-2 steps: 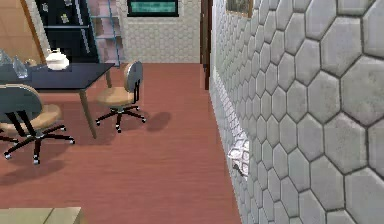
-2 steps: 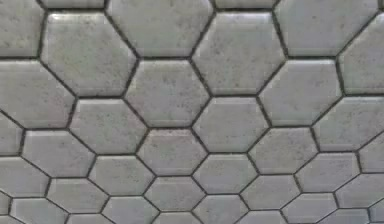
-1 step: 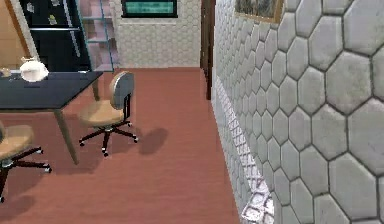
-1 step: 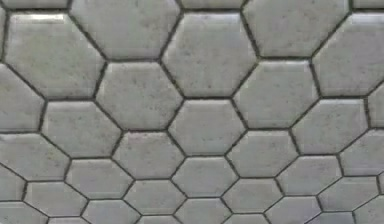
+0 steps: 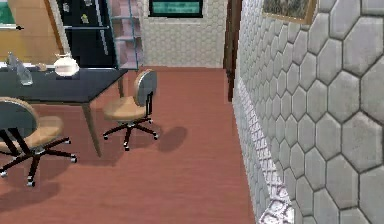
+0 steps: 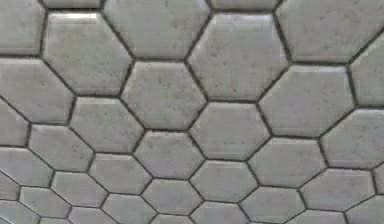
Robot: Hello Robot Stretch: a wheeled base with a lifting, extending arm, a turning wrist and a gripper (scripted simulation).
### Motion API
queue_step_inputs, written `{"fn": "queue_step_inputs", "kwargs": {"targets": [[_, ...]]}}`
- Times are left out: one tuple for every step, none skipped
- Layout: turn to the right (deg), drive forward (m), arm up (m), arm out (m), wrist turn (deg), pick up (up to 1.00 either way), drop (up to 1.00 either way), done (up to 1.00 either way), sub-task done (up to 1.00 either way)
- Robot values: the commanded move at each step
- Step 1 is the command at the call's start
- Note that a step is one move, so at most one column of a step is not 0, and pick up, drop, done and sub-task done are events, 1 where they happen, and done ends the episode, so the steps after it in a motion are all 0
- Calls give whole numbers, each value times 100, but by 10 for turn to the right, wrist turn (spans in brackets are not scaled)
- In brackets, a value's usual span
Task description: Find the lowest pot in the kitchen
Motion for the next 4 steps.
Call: {"fn": "queue_step_inputs", "kwargs": {"targets": [[0,100,0,0,0,0,0,0,0],[0,100,0,0,0,0,0,0,0],[-30,0,0,0,0,0,0,0,0],[0,70,0,0,0,0,0,0,0]]}}
